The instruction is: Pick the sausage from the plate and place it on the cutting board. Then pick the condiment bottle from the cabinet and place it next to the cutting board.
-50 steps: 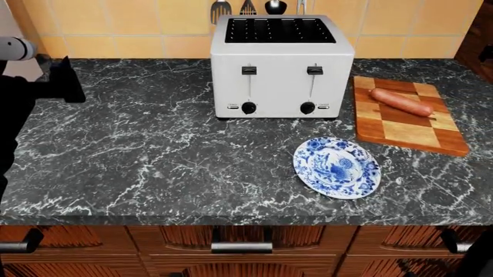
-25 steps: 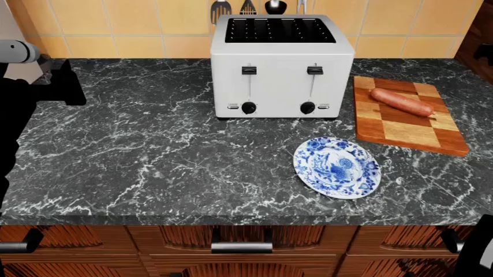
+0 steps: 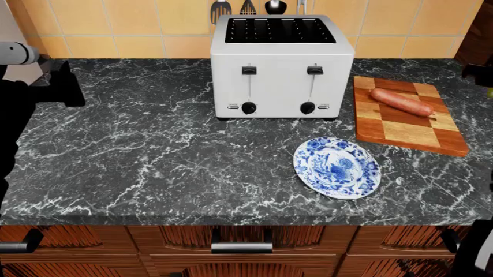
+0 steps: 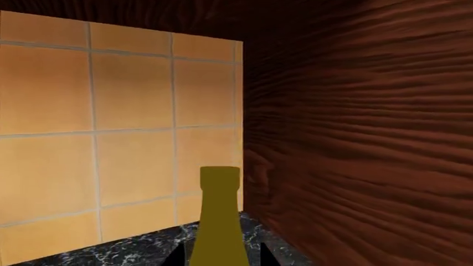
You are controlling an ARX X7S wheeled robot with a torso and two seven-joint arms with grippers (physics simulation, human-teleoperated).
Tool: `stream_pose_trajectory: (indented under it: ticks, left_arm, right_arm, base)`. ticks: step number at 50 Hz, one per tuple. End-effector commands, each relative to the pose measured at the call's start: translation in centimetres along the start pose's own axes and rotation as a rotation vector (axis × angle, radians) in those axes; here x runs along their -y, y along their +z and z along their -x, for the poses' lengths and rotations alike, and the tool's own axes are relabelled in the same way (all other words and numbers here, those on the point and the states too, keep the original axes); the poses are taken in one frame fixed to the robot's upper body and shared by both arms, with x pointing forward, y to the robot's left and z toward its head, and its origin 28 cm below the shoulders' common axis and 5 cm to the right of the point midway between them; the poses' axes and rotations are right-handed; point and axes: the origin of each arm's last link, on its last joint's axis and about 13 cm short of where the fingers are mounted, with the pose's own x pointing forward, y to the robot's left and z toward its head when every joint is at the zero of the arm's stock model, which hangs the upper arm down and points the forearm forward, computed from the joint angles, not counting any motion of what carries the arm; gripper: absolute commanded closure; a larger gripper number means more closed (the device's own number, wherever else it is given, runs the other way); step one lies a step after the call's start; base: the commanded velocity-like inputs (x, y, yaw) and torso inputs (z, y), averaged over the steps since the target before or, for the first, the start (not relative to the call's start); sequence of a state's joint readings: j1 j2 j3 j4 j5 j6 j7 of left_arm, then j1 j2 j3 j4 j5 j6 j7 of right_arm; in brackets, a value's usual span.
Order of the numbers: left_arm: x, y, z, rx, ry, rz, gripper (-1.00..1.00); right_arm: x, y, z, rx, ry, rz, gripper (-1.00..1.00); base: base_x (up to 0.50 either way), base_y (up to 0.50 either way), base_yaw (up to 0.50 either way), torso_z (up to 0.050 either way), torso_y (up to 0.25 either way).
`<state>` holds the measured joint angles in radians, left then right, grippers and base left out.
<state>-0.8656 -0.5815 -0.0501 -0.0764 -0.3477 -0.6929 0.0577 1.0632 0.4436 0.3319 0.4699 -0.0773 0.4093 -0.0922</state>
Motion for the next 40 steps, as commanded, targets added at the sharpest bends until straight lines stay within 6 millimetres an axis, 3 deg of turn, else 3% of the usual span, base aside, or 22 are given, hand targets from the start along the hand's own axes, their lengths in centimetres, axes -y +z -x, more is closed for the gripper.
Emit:
stream_pose_trajectory:
  ticks: [1, 40]
  left_arm:
    - [0.0, 0.0, 0.1, 0.000, 0.003, 0.002, -1.00]
    - [0.0, -0.1, 0.2, -0.001, -0.002, 0.005, -1.00]
  right_arm:
    - [0.1, -0.6, 0.3, -0.039, -0.001, 0.001, 1.00]
    - [0.9, -3.5, 2.2, -0.075, -0.052, -0.012, 1.00]
  base:
    - [0.00, 0.00, 0.00, 0.000, 0.000]
    - [0.00, 0.00, 0.00, 0.000, 0.000]
